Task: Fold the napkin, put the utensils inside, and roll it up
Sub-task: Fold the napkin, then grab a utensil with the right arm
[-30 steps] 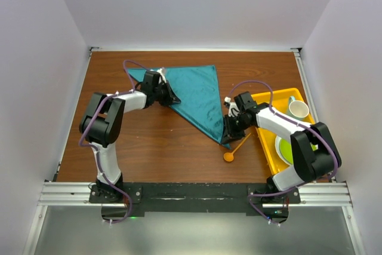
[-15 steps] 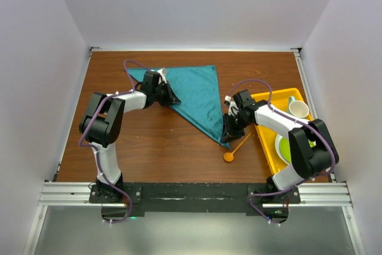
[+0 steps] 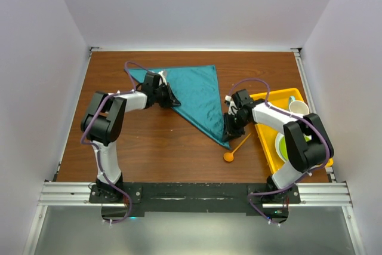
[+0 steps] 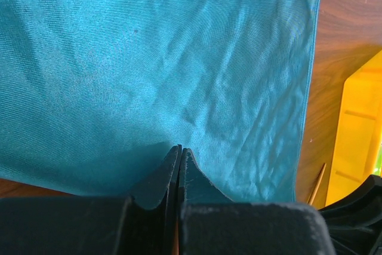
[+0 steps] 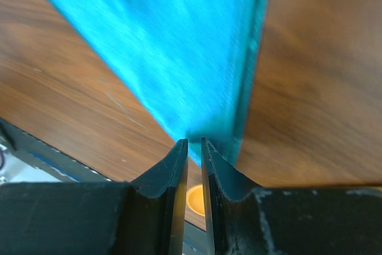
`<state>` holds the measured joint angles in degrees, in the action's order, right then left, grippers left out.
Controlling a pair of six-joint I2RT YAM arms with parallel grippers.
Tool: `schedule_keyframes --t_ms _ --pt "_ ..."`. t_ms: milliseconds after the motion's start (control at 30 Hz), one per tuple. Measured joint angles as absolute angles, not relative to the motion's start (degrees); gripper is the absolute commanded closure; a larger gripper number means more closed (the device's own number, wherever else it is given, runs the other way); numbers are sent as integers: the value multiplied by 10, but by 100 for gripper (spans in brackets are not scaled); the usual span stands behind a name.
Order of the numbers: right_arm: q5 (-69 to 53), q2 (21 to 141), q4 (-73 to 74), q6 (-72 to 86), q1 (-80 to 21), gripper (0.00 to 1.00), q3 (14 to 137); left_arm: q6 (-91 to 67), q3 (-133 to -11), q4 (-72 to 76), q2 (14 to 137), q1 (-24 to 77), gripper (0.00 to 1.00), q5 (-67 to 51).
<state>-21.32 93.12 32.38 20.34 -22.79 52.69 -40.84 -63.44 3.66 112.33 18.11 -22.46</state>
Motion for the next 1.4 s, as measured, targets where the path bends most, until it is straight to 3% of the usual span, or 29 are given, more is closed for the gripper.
schedule_keyframes --t_ms 500,767,867,1000,1033,1200,1400 --pt "-202 890 341 209 -228 81 515 -408 -634 37 1129 181 100 -230" --pt "-203 887 326 223 -227 79 448 -409 -634 37 1129 181 100 -234" --pt "-199 881 333 223 -228 67 452 -408 -636 34 1129 181 95 -234" --pt "-173 848 382 229 -228 33 498 -401 -653 10 1124 181 80 -232" --pt "-160 835 396 232 -228 30 518 -398 -655 5 1117 181 75 -231" --pt "-72 783 442 254 -217 25 592 -392 -655 -34 1031 184 68 -221" --pt "-15 769 479 289 -162 34 556 -395 -606 -41 855 207 67 -205"
